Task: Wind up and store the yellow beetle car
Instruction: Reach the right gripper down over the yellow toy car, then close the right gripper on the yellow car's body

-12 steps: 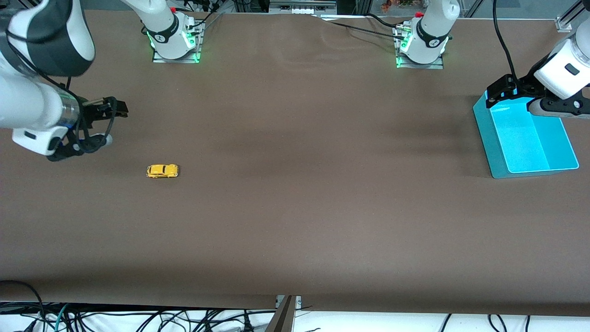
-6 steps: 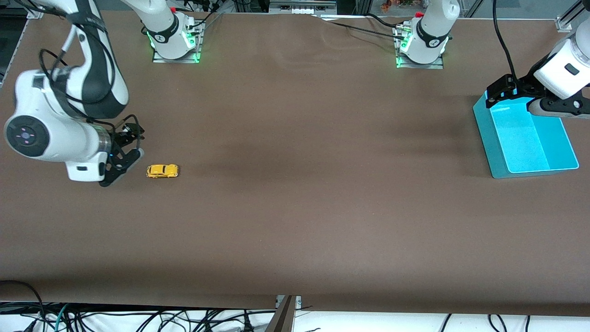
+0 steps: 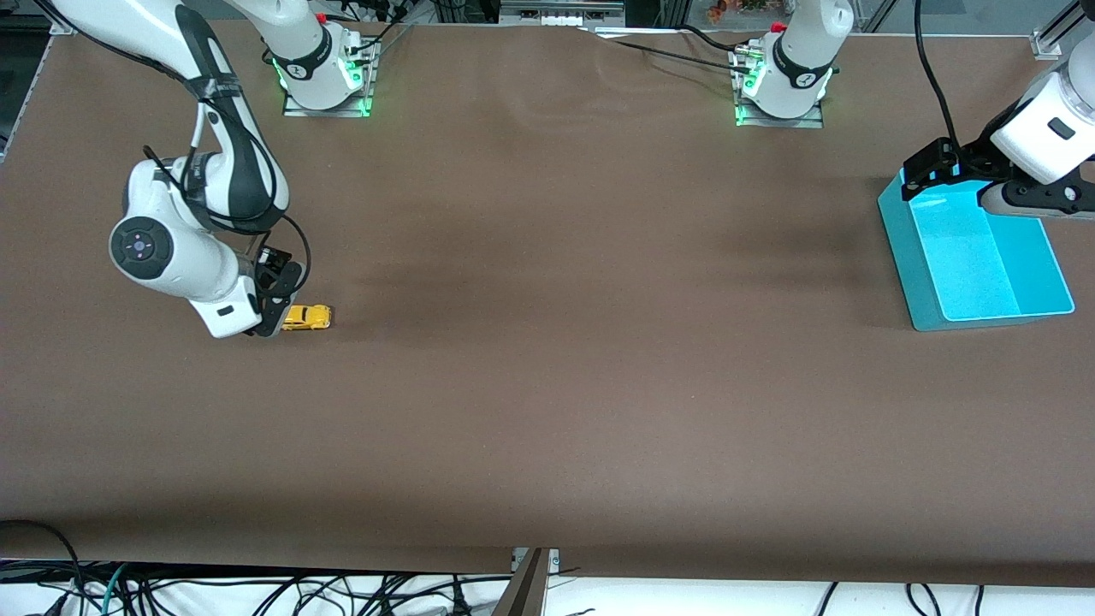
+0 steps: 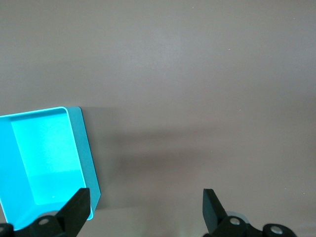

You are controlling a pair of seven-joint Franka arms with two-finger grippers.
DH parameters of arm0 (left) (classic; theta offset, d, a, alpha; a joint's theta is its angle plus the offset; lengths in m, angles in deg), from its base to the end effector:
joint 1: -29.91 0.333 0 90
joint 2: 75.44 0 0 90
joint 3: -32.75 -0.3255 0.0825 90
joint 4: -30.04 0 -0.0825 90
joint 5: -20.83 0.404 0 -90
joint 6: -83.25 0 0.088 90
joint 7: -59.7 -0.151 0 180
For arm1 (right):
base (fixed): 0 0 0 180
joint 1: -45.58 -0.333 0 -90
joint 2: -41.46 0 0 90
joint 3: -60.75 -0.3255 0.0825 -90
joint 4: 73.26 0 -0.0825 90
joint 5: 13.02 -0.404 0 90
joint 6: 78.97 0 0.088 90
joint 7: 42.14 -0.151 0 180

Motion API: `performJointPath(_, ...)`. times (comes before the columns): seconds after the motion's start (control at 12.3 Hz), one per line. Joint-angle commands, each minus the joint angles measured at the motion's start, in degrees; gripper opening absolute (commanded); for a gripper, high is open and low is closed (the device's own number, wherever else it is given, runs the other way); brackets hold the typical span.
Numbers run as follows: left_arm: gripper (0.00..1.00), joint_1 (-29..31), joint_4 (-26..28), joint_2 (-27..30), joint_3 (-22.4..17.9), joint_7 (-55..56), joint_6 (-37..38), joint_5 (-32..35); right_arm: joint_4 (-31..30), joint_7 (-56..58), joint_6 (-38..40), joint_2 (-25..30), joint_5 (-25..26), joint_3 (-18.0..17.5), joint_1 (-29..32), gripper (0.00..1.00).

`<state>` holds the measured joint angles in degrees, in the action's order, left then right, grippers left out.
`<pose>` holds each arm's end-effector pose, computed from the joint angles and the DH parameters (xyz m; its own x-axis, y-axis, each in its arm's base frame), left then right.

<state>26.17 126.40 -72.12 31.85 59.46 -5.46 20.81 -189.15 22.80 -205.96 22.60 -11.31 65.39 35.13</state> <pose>0.5470 -0.0270 0.5665 0.9957 -0.0537 -0.0755 -0.0537 -0.9986 0.0016 0.5924 0.0581 0.2277 0.3023 0.9480 -0.0999 0.9446 -0.3120 -0.1019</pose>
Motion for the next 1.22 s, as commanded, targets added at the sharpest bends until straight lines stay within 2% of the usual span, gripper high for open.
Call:
performJointPath(0.0, 1.00, -0.2, -0.7, 0.0, 0.2, 1.0, 0.6, 1.7, -6.6, 5.2, -7.6, 2.3, 0.4, -0.2, 0.2, 1.00)
performJointPath(0.24, 1.00, -0.2, -0.7, 0.0, 0.2, 1.1, 0.7, 1.7, -11.1, 12.0, -16.9, 1.7, 0.3, -0.1, 0.2, 1.00)
performJointPath(0.41, 1.00, -0.2, -0.7, 0.0, 0.2, 1.1, 0.7, 1.7, -11.6, 14.5, -20.0, 0.5, 0.3, -0.1, 0.3, 1.00)
performJointPath(0.73, 1.00, -0.3, -0.7, 0.2, 2.2, 4.3, 1.5, 1.7, -11.7, 19.2, -23.8, -1.9, 0.2, 0.0, 1.0, 1.00)
performJointPath(1.14, 1.00, -0.2, -0.9, 0.2, 2.4, 4.1, 2.5, 1.5, -11.6, 20.4, -27.2, -3.7, 0.2, 0.0, 1.4, 0.98)
